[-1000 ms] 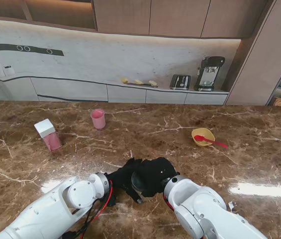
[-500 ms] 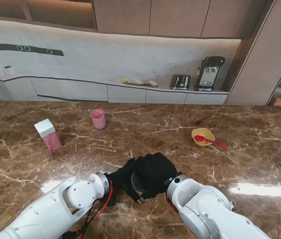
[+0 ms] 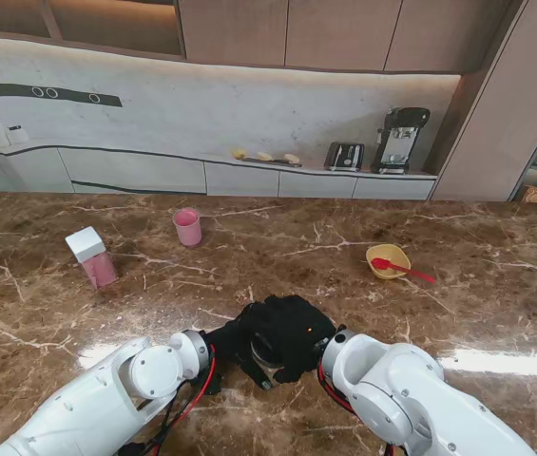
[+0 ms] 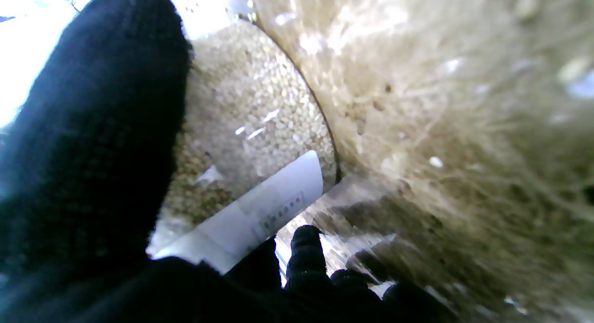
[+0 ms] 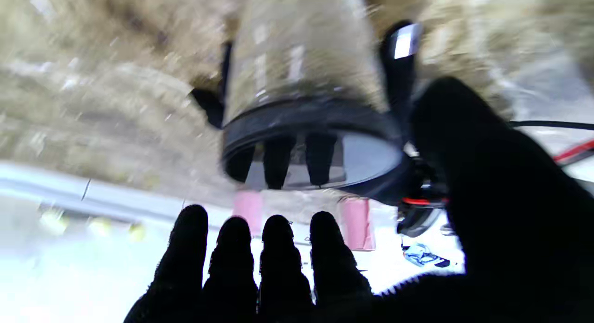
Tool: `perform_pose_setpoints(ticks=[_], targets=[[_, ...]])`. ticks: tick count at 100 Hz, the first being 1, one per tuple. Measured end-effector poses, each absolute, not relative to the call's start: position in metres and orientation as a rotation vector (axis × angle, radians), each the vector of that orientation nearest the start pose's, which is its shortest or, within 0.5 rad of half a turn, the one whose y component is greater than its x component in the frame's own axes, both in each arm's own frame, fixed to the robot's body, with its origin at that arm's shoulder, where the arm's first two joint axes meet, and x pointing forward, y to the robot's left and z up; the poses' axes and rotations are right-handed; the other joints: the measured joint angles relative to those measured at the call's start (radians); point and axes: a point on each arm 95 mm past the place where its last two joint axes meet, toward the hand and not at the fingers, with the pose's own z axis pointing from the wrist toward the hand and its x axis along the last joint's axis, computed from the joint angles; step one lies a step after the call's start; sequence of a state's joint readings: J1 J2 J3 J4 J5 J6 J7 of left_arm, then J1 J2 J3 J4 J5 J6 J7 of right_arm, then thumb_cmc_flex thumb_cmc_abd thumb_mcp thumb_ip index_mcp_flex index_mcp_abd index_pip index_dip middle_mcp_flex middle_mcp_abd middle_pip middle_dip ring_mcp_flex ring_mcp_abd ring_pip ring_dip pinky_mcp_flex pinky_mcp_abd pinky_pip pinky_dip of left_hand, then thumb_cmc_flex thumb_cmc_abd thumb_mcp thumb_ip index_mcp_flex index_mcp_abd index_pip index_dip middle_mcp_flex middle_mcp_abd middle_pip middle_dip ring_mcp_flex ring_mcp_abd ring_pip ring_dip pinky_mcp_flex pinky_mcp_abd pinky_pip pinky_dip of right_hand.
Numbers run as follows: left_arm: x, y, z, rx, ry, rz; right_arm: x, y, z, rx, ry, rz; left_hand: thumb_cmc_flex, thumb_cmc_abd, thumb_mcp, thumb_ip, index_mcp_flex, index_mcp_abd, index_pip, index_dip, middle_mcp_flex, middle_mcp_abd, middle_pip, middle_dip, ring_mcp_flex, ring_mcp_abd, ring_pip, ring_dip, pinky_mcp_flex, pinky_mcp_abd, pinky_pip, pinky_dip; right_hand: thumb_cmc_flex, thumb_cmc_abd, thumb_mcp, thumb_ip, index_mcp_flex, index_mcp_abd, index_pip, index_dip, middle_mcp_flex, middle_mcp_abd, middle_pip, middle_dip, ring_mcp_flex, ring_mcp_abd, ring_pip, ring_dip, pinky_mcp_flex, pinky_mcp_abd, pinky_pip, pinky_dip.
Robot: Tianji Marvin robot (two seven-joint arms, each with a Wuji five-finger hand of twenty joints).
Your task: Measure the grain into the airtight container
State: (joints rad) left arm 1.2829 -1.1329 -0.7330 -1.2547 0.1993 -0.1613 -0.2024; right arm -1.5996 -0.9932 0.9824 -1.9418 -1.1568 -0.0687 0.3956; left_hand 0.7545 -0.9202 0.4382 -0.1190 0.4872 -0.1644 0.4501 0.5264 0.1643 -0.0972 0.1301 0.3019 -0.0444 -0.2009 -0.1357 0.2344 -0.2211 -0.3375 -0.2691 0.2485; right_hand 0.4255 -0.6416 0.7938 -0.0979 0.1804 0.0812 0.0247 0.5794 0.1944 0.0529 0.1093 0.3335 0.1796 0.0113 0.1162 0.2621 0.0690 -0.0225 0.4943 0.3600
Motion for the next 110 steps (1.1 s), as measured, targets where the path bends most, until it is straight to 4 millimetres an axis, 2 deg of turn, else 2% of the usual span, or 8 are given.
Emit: perform_pose_setpoints(ticks=[15,22,35,47,74,93,101,110], targets=[[0.387,-0.105,-0.42,-1.97,1.861,-1.799,0.326,0.104,-0.303,0.766,1.927,1.339,0.0,0.001,0.0,0.0,0.0,0.001,0.0,0.0,0.003,0.0,0.003,0.0,0.003,0.0,0.008,0.004,0.008,0.0,0.003,0.0,-0.118,0.05,-0.181,-0.005,0.187,0.024,0.317,0.157,0.243,-0.018,0.281,0.247,0.409,-0.025,0.367,0.27,0.297,0.058,0.326,0.202],[0.388,-0.105,-0.419,-1.971,1.856,-1.8,0.325,0.106,-0.308,0.795,1.889,1.382,0.0,0.01,0.0,0.0,0.0,0.015,-0.002,0.0,0.004,0.005,0.004,0.0,0.018,0.0,0.011,0.01,0.023,0.0,0.009,0.0,-0.114,0.007,-0.056,-0.009,0.267,-0.014,0.386,0.2,0.335,-0.046,0.373,0.331,0.508,-0.051,0.486,0.349,0.382,0.054,0.428,0.227],[0.387,-0.105,-0.419,-1.967,1.858,-1.798,0.323,0.105,-0.303,0.95,2.135,1.43,0.011,0.01,0.0,-0.001,0.0,0.016,-0.002,0.0,0.004,0.005,0.004,0.0,0.019,-0.001,0.011,0.01,0.023,0.0,0.009,0.0,0.144,-0.079,0.367,-0.026,0.164,0.022,0.159,0.091,0.143,0.001,0.128,0.172,0.182,0.086,0.081,0.089,0.157,0.045,0.14,0.081],[0.387,-0.105,-0.42,-1.965,1.86,-1.799,0.319,0.103,-0.295,0.944,2.282,1.431,0.011,0.01,0.0,-0.001,0.0,0.014,-0.002,0.0,0.004,0.005,0.004,0.0,0.019,-0.001,0.011,0.01,0.023,0.0,0.009,0.0,0.135,-0.106,0.416,-0.026,0.028,-0.004,0.021,0.024,0.002,-0.01,0.034,0.056,-0.025,0.038,-0.031,-0.006,-0.011,0.065,-0.023,0.009],[0.387,-0.105,-0.42,-1.966,1.859,-1.8,0.326,0.098,-0.298,0.868,2.084,1.324,0.011,0.01,0.0,-0.001,0.0,0.014,-0.002,0.0,0.004,0.005,0.005,0.0,0.02,-0.001,0.011,0.01,0.024,0.0,0.009,0.0,-0.093,0.077,-0.117,-0.005,0.027,0.048,0.075,0.075,0.054,0.0,0.068,0.062,0.123,0.027,0.087,0.061,0.082,0.023,0.085,0.101],[0.387,-0.105,-0.42,-1.966,1.859,-1.801,0.325,0.103,-0.303,0.873,1.999,1.284,0.011,0.01,0.0,-0.001,0.0,0.014,-0.002,0.0,0.004,0.005,0.006,0.0,0.02,-0.001,0.011,0.01,0.024,0.0,0.009,0.001,-0.108,0.083,-0.145,0.011,0.217,0.066,0.268,0.125,0.35,-0.012,0.287,0.257,0.552,-0.042,0.506,0.372,0.407,0.054,0.487,0.302],[0.387,-0.104,-0.42,-1.966,1.858,-1.802,0.327,0.105,-0.306,0.916,1.976,1.378,0.011,0.01,0.0,-0.001,0.0,0.014,-0.002,0.0,0.004,0.004,0.014,0.0,0.02,-0.001,0.011,0.012,0.024,0.0,0.009,0.001,-0.037,-0.058,0.063,-0.004,0.25,0.061,0.267,0.104,0.372,0.008,0.239,0.219,0.542,0.037,0.424,0.327,0.387,0.068,0.473,0.279],[0.387,-0.104,-0.42,-1.966,1.858,-1.802,0.326,0.101,-0.305,0.922,2.143,1.437,0.011,0.01,0.0,-0.001,0.0,0.014,-0.002,0.0,0.004,0.003,0.015,0.0,0.021,-0.002,0.012,0.013,0.026,-0.001,0.009,0.002,0.143,-0.096,0.364,-0.008,0.139,0.025,0.1,0.016,0.162,0.039,0.049,0.081,0.192,0.078,0.072,0.081,0.14,0.061,0.159,0.115]])
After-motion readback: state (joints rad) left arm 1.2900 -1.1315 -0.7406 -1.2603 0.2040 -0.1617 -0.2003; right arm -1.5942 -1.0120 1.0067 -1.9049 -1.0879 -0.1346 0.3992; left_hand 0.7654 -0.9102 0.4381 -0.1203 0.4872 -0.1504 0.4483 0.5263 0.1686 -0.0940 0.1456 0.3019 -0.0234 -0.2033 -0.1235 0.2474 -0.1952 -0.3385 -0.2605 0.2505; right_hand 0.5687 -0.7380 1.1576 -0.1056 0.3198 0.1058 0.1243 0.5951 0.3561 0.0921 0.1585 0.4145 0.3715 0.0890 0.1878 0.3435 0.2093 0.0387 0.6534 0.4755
